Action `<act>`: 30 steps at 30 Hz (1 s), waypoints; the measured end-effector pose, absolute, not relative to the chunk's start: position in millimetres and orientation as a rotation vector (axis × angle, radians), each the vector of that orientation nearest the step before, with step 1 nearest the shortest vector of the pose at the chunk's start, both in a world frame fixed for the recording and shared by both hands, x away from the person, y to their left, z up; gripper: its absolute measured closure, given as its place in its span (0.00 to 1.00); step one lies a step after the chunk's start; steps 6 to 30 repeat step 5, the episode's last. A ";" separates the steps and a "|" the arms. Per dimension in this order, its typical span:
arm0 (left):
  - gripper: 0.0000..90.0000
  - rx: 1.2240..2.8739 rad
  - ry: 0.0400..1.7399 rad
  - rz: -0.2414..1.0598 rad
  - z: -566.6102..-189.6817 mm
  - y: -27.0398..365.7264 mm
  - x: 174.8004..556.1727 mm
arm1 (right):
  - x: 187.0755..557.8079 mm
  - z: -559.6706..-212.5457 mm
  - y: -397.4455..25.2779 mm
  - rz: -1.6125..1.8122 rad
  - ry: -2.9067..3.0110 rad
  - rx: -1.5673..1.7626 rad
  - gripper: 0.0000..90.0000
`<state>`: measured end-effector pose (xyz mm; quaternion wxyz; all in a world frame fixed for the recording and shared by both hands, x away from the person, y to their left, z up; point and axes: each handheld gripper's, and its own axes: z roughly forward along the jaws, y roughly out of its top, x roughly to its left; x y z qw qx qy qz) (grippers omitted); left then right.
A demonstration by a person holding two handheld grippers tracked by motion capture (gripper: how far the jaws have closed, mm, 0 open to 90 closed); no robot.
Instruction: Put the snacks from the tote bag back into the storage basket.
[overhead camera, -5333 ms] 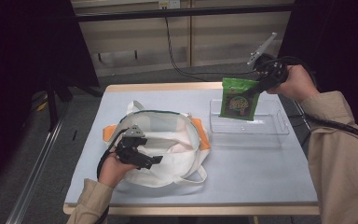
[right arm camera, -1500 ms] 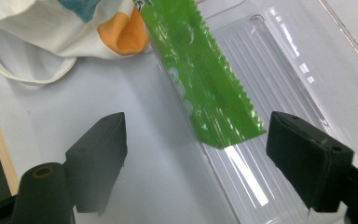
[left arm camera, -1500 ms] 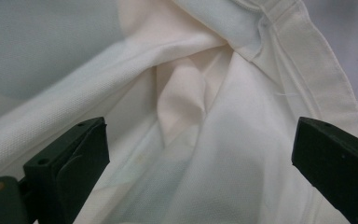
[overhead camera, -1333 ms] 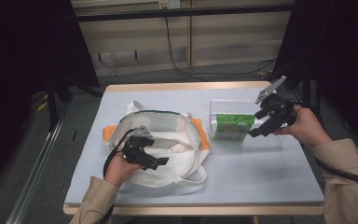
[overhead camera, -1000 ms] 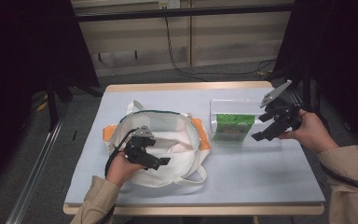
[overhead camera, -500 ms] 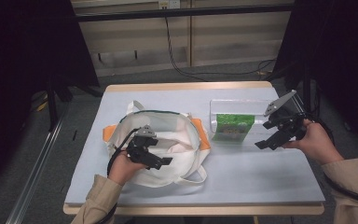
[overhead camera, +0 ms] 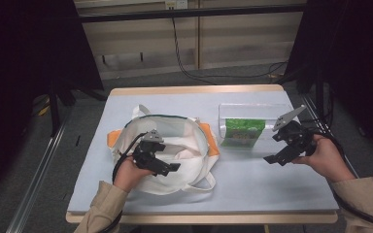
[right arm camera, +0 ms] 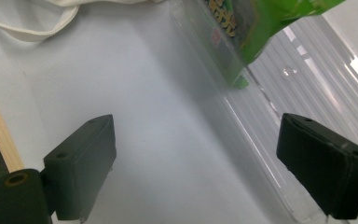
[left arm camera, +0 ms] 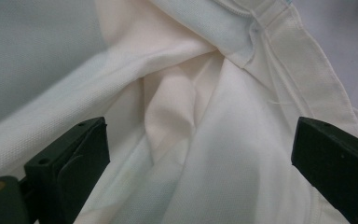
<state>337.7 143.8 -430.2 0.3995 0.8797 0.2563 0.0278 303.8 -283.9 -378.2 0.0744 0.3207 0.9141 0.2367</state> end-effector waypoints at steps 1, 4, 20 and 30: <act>0.05 2.226 0.648 0.073 -430.2 143.9 337.8 | 303.1 -380.5 -283.1 0.717 2.749 0.962 0.12; 0.05 2.227 0.654 0.073 -429.9 144.3 337.8 | 300.9 -388.3 -280.2 0.718 2.750 0.966 0.11; 0.05 2.233 0.655 0.081 -429.6 144.5 337.9 | 300.0 -391.4 -279.0 0.718 2.749 0.971 0.10; 0.05 2.233 0.655 0.081 -429.6 144.5 337.9 | 300.0 -391.4 -279.0 0.718 2.749 0.971 0.10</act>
